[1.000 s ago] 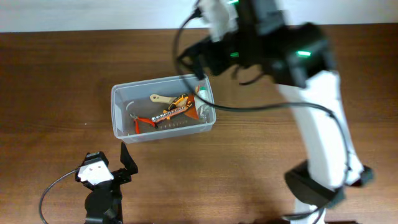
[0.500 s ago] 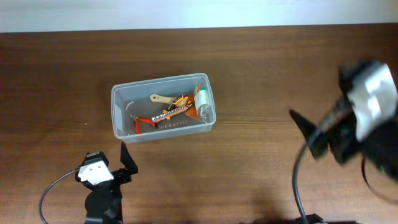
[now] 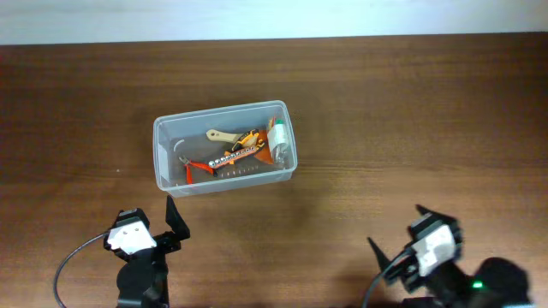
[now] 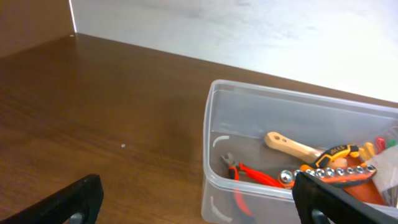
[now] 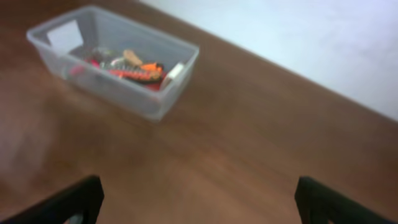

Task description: Pack container

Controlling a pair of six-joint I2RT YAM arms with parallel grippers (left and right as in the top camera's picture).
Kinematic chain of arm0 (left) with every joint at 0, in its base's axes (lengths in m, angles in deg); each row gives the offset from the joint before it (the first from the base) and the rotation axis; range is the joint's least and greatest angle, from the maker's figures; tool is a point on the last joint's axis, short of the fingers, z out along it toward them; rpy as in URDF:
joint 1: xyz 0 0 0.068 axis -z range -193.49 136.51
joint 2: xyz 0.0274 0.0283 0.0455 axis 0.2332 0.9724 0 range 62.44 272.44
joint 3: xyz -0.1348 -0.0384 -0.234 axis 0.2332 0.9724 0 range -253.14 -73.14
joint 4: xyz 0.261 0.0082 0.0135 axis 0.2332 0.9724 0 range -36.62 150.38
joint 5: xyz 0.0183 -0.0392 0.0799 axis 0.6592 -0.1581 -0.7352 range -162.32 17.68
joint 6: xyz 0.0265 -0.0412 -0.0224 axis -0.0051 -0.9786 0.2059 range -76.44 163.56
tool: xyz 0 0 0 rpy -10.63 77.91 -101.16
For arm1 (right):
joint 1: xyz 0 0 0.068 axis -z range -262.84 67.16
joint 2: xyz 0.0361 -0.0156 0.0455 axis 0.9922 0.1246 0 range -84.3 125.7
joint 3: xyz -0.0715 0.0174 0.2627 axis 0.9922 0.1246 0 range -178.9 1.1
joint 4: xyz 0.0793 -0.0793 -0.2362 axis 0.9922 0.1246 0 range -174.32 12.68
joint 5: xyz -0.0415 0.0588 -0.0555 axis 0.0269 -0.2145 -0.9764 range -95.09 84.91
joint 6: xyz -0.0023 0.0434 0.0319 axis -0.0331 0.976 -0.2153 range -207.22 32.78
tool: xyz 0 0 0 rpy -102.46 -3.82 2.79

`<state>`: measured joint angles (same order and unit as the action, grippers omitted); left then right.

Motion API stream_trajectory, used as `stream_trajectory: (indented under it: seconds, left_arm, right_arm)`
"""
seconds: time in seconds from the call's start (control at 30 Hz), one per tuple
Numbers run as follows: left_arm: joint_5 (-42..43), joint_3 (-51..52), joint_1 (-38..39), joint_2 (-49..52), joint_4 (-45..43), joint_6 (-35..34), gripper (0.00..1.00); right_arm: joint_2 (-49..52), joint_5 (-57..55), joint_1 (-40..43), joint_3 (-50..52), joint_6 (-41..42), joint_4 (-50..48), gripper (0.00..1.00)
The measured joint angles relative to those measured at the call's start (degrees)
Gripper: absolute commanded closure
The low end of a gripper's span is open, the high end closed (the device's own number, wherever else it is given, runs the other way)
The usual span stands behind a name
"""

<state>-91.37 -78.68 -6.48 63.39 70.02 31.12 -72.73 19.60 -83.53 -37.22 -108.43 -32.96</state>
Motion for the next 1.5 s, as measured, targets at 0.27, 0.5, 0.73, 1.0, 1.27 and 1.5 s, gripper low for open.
stream_trajectory:
  seconds: [0.27,0.5,0.73,1.0,1.27,1.5]
  left_arm:
    - [-0.07,0.00,0.00,0.00,0.02,0.00,0.01]
    - [-0.07,0.00,0.00,0.00,0.02,0.00,0.01]
    - [-0.07,0.00,0.00,0.00,0.02,0.00,0.01]
    - [-0.07,0.00,0.00,0.00,0.02,0.00,0.01]
    - [-0.07,0.00,0.00,0.00,0.02,0.00,0.01]
    - [-0.07,0.00,0.00,0.00,0.02,0.00,0.01]
  right_arm:
    - [-10.40,3.15,2.12,24.09,8.02,-17.44,0.02]
    - [-10.54,3.23,2.16,29.35,10.60,-20.85,0.01]
    - [-10.58,2.19,2.16,29.44,10.97,-21.00,0.02]
    - [-10.58,2.16,2.16,29.44,10.99,-21.00,0.02]
    - [-10.58,2.16,2.16,29.44,11.06,-21.00,0.02]
    - [-10.58,2.19,2.16,29.44,11.02,-21.00,0.02]
